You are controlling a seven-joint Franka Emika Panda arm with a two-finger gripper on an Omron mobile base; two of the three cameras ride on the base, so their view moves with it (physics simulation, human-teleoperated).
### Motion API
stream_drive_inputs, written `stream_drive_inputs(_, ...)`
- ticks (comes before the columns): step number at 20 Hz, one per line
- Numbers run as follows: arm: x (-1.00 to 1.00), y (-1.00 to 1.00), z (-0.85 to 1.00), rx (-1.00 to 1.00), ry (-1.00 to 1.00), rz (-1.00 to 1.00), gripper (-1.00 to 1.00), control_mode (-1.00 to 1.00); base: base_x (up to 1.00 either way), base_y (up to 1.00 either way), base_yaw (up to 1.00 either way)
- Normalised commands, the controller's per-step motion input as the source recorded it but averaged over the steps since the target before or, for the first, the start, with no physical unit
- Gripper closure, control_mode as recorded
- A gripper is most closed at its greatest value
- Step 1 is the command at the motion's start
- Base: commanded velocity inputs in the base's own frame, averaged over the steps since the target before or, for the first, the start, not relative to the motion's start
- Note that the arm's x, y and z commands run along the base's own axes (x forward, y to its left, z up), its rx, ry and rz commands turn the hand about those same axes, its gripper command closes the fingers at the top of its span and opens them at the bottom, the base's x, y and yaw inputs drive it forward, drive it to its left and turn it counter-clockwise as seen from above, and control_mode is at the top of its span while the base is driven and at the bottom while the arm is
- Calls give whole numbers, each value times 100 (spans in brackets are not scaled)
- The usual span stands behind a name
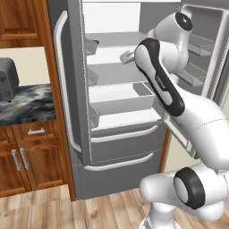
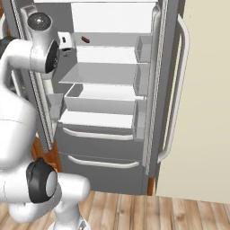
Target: Move the hot dog bun to the plate on the dining table and place the condiment next to that plate. Then navigate to the fridge and take the sausage and place it on the plate as well.
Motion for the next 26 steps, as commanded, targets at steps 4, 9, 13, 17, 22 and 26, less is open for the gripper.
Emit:
stream_drive_inputs(4, -28, -26, -21, -25, -1, -11, -100, -100, 0, 0, 0)
stream_drive_inputs(9, -11, -24, -34, -11, -12, -17, -100, -100, 0, 0, 0)
stream_drive_inputs(13, 14, -52, -32, 0, -14, -17, -100, -100, 0, 0, 0)
stream_drive_inputs(17, 5, -5, -13, 0, -7, -4, -100, 100, 6, 0, -1)
stream_drive_inputs(22, 0, 0, 0, 0, 0, 0, -100, 100, 46, -5, 0)
stream_drive_inputs(26, 0, 0, 0, 0, 0, 0, -100, 100, 56, -18, 0)
